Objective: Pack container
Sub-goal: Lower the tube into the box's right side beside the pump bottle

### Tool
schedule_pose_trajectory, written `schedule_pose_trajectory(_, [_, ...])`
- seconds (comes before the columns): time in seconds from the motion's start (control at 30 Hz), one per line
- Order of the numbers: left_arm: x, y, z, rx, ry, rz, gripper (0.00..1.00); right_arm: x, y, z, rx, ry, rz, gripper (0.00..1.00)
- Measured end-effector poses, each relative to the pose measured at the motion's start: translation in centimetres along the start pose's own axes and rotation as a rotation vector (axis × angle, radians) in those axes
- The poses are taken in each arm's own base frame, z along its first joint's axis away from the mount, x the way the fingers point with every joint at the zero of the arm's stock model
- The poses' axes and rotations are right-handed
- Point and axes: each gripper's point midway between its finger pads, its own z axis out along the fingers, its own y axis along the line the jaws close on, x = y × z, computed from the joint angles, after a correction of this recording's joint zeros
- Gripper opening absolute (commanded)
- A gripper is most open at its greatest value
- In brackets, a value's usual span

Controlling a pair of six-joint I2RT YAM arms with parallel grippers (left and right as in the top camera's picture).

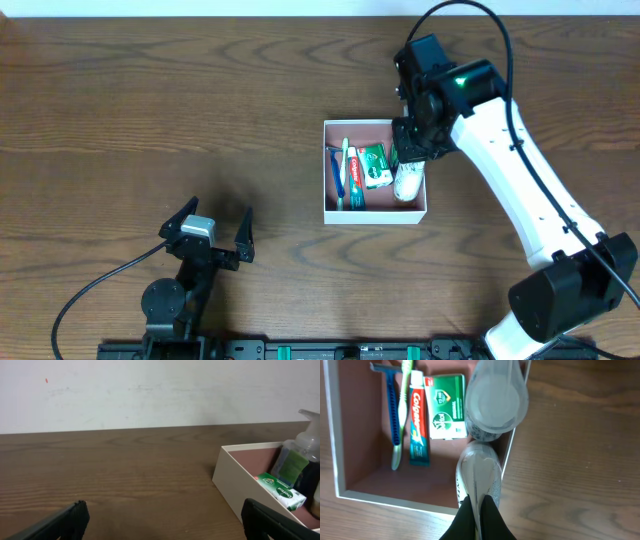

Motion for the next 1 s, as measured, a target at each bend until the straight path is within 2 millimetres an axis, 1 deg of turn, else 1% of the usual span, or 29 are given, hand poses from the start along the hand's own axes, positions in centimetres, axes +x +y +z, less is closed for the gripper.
schedule_pose_trajectory(0.27, [0.0, 0.0, 0.0, 0.0, 0.0, 0.0, 0.98, -0.3, 0.08, 0.16, -0.003, -0.014, 0.007, 0.01])
schedule_pose_trajectory(0.37, [0.01, 0.0, 0.0, 0.0, 0.0, 0.0, 0.98, -0.32, 0.09, 0.17, -0.004, -0.015, 0.01, 0.07])
schedule_pose_trajectory(0.47, [0.01, 0.0, 0.0, 0.0, 0.0, 0.0, 0.98, -0.41, 0.04, 0.17, 0.0, -0.019, 0.016, 0.15])
schedule_pose_trajectory(0.6, [0.0, 0.0, 0.0, 0.0, 0.0, 0.0, 0.98, -0.07, -0.06, 0.61, 0.005, -0.006, 0.015, 0.2])
schedule_pose_trajectory(0.73, [0.0, 0.0, 0.0, 0.0, 0.0, 0.0, 0.98, -0.26, -0.03, 0.64, 0.004, -0.014, 0.019, 0.27])
schedule_pose_trajectory(0.87, [0.01, 0.0, 0.0, 0.0, 0.0, 0.0, 0.98, -0.25, -0.03, 0.64, 0.004, -0.013, 0.018, 0.3])
schedule_pose_trajectory(1.0, [0.0, 0.0, 0.0, 0.0, 0.0, 0.0, 0.98, -0.21, -0.05, 0.63, 0.005, -0.012, 0.017, 0.29])
